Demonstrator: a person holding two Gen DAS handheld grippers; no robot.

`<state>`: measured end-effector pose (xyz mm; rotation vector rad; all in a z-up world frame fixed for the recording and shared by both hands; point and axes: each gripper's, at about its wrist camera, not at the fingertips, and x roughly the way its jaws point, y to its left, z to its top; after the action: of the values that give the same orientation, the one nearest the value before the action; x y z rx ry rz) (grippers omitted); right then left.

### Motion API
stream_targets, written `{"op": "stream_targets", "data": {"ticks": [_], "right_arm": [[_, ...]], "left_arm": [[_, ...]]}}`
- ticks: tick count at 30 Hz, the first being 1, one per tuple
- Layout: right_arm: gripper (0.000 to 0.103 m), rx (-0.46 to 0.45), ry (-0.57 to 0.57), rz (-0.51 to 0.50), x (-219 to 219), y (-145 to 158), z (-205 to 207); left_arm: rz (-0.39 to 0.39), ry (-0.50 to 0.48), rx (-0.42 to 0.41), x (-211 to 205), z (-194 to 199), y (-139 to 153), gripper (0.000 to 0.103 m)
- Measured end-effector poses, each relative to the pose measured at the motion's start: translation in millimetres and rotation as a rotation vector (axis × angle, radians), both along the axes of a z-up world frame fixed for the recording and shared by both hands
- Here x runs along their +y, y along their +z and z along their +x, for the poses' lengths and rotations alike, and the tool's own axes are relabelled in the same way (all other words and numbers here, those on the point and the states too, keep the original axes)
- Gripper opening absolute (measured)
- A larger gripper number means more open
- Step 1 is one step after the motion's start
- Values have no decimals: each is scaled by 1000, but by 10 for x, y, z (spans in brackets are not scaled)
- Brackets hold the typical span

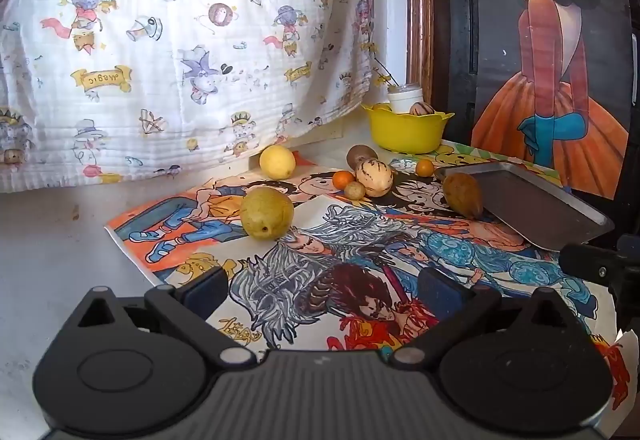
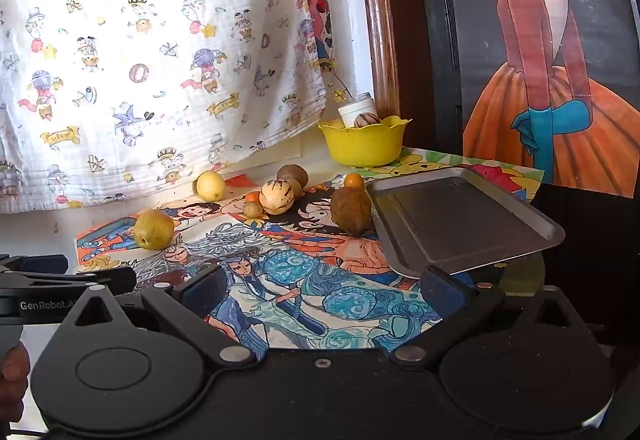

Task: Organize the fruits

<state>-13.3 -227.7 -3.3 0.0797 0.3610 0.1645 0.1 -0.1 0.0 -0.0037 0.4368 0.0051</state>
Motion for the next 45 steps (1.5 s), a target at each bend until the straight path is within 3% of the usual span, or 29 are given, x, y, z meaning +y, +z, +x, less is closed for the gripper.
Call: {"op": "stream_targets", "data": {"ticks": [45], "right_arm": [[103,11,1,-13,31,-6,2]], "left_arm": [[-19,6,11,27,-2,-32,103]]}}
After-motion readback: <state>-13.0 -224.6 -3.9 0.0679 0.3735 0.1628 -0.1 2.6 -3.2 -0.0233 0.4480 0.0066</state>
